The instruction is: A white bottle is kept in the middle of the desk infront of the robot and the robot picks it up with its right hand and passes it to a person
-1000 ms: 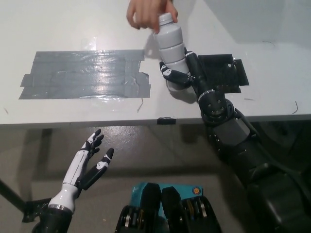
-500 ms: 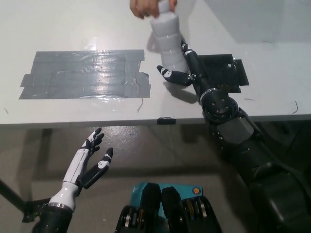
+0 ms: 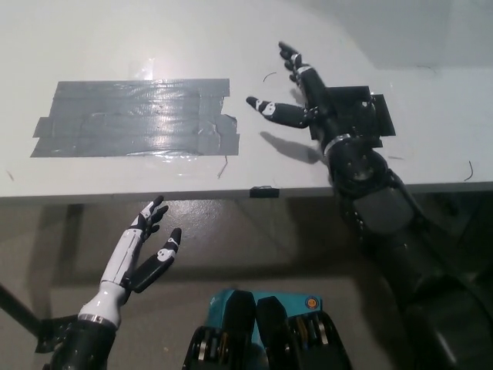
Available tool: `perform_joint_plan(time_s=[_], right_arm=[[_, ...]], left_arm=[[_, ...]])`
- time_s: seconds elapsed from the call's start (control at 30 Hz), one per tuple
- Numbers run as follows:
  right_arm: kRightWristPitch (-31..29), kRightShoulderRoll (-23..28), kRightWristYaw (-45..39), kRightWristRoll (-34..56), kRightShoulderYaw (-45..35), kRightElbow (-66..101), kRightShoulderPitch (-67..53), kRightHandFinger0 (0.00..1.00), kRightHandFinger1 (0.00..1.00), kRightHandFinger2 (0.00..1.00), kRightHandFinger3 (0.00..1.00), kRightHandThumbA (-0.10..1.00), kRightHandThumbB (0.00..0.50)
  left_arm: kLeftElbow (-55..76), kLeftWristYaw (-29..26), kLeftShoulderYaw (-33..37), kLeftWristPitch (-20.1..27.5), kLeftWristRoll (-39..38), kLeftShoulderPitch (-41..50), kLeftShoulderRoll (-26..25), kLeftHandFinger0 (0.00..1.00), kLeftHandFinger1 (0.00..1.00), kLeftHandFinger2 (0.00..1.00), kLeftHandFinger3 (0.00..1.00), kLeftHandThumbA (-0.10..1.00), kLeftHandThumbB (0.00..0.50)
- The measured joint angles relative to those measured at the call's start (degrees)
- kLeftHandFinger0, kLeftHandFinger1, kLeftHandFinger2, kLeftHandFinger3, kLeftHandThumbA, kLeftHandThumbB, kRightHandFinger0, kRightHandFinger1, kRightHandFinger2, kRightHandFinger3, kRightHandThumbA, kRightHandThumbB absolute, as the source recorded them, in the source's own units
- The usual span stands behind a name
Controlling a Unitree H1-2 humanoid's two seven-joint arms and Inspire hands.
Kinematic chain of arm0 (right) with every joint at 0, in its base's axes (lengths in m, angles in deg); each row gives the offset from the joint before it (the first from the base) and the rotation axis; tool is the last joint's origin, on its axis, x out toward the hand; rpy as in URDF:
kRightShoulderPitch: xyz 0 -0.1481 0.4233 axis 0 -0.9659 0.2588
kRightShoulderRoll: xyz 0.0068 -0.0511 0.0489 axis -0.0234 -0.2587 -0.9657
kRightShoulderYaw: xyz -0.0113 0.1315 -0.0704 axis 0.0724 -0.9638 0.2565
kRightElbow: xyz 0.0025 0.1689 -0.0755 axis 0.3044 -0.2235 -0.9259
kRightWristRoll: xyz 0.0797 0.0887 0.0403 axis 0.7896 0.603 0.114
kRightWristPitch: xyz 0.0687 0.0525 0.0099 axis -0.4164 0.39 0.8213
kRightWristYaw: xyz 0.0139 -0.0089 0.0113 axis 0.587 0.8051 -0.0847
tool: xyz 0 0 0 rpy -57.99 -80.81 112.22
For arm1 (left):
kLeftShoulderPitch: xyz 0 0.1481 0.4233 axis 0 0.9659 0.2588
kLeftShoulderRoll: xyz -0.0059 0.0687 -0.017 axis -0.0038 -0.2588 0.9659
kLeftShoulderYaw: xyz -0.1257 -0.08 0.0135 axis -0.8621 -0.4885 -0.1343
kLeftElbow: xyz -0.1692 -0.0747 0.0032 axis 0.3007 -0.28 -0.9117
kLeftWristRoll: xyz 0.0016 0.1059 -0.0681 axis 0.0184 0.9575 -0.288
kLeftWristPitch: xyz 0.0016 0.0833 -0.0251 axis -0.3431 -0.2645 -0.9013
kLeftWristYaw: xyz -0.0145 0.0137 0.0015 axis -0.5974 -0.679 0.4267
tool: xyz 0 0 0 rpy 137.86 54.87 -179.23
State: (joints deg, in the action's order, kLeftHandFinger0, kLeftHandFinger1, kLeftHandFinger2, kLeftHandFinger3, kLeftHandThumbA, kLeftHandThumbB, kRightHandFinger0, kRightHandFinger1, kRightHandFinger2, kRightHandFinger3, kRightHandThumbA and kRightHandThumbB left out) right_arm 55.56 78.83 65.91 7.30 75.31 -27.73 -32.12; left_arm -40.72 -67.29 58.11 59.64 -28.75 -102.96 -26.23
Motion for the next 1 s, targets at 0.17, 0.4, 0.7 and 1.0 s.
perform_joint_plan(time_s=[0.17, 0.4, 0.7, 1.0], right_arm=[[1.0, 0.8, -0.8, 0.0, 0.0, 11.2, -6.1, 1.0, 1.0, 1.0, 1.0, 0.91, 0.481], [2.8, 2.3, -1.6, 0.0, 0.0, 25.3, -16.6, 1.0, 1.0, 1.0, 1.0, 0.88, 0.473], [4.7, 5.3, -2.5, 0.6, 0.0, 43.8, -32.2, 1.0, 1.0, 1.0, 1.0, 0.86, 0.421], [4.9, 8.2, -4.9, 4.3, 0.0, 60.6, -48.4, 1.0, 1.0, 1.0, 1.0, 0.86, 0.386]], left_arm=[[-0.3, 0.0, 0.0, -0.1, 0.0, -0.1, 0.0, 1.0, 1.0, 0.99, 1.0, 0.65, 0.045], [-1.1, 0.0, 0.0, -0.2, 0.0, -0.1, 0.0, 1.0, 1.0, 1.0, 1.0, 0.69, 0.073], [-2.0, 0.0, 0.0, -0.4, 0.0, -0.1, 0.0, 1.0, 1.0, 1.0, 1.0, 0.74, 0.085], [-1.2, 0.0, 0.1, -0.3, -0.1, 0.9, 0.0, 1.0, 1.0, 1.0, 1.0, 0.68, 0.048]])
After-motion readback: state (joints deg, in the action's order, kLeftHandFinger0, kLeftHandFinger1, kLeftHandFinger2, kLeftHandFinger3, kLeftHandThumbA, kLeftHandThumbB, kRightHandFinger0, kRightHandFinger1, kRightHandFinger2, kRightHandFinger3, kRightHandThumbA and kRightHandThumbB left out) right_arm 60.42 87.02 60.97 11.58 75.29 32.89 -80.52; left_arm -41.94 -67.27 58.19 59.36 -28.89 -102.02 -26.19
